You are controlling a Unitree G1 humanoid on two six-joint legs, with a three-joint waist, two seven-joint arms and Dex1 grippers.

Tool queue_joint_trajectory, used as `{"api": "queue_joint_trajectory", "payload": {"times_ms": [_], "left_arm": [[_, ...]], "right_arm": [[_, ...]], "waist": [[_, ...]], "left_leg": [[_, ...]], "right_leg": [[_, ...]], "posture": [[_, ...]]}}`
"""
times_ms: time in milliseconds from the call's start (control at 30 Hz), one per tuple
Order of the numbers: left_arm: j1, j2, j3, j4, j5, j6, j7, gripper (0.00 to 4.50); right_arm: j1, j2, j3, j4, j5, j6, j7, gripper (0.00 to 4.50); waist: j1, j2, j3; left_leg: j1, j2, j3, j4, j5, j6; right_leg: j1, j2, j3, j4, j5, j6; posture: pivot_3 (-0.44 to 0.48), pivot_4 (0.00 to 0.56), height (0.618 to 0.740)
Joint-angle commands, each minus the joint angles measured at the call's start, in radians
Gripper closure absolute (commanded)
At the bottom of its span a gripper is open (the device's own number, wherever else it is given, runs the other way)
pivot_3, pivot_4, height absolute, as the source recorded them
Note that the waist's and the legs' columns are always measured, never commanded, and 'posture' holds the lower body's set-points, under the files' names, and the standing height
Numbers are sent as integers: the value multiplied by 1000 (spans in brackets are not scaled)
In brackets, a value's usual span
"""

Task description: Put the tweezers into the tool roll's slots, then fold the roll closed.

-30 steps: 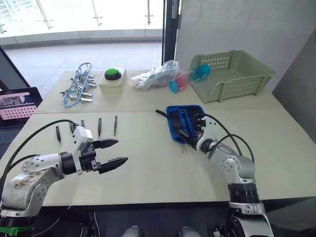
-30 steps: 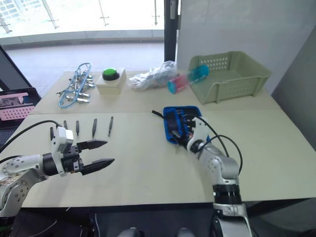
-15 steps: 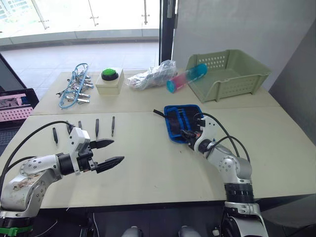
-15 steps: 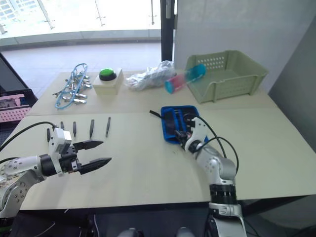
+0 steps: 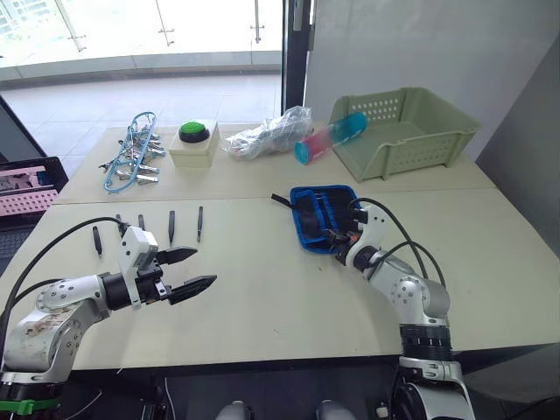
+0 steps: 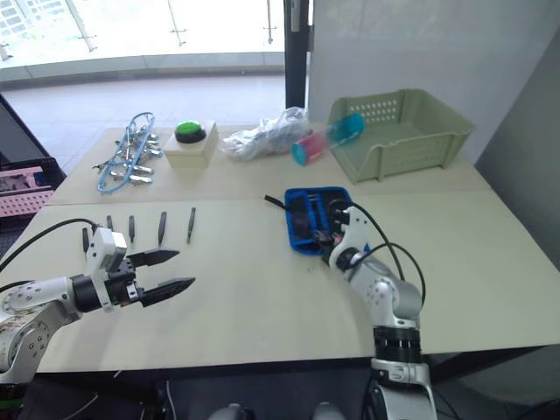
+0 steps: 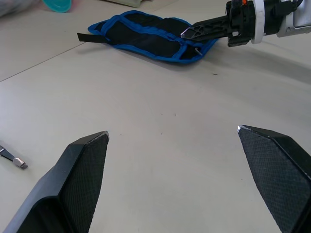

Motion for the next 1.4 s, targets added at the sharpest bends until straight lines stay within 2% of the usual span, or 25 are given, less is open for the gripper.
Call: {"api": "queue_joint_trajectory", "payload": {"times_ms": [33, 133, 667, 833, 933, 1100, 1233, 1400], "left_arm": [[-13, -2, 3, -7, -2, -16, -6, 0], [-14, -5, 3, -10, -3, -16, -6, 0], [-10, -2, 15, -24, -9, -13, -4, 0], [-15, -2, 12, -23, -10, -9, -2, 0], [-21, -4, 1, -22, 5, -13, 7, 0], [-73, -25, -50, 29, 109, -51, 85, 0], [-132, -52, -83, 76, 160, -98, 109, 0], [-212, -115, -135, 136, 249, -217, 151, 0]], "right_arm": [[-25, -2, -22, -4, 3, -30, -9, 3952], [-37, 1, -11, 25, -13, -47, -13, 3024], [-45, 75, 5, 73, -10, -49, 9, 3024], [-44, 72, -15, 78, -13, -62, 5, 4464], [-46, 69, -21, 78, -11, -64, 7, 4464], [-32, 80, 15, 32, -3, -29, 32, 4464], [-5, 8, 163, -48, -53, 9, 127, 4464], [28, -177, 375, -169, -119, 40, 295, 4464]], "waist": [[0, 0, 0], [0, 0, 0], [-1, 0, 0], [-1, 0, 0], [-1, 0, 0], [2, 0, 0], [0, 0, 0], [0, 0, 0]], "left_leg": [[0, 0, 0, 0, 0, 0], [0, 0, 0, 0, 0, 0], [0, 0, 0, 0, 0, 0], [0, 0, 0, 0, 0, 0], [0, 0, 0, 0, 0, 0], [0, -1, 0, 0, 0, 0], [-1, -1, 0, 0, 0, 0], [-2, -1, 0, 0, 0, 0]], "right_leg": [[0, 0, 0, 0, 0, 0], [0, 0, 0, 0, 0, 0], [-1, 0, 0, 0, 0, 0], [-1, 0, 0, 0, 0, 0], [-1, 0, 0, 0, 0, 0], [-1, 0, 0, 1, 0, 0], [-2, 0, 0, 2, 0, 0], [-4, 0, 0, 3, 0, 0]], "posture": [[0, 150, 740], [0, 150, 740], [0, 150, 740], [0, 150, 740], [0, 150, 740], [0, 150, 740], [0, 150, 740], [0, 150, 740]]}}
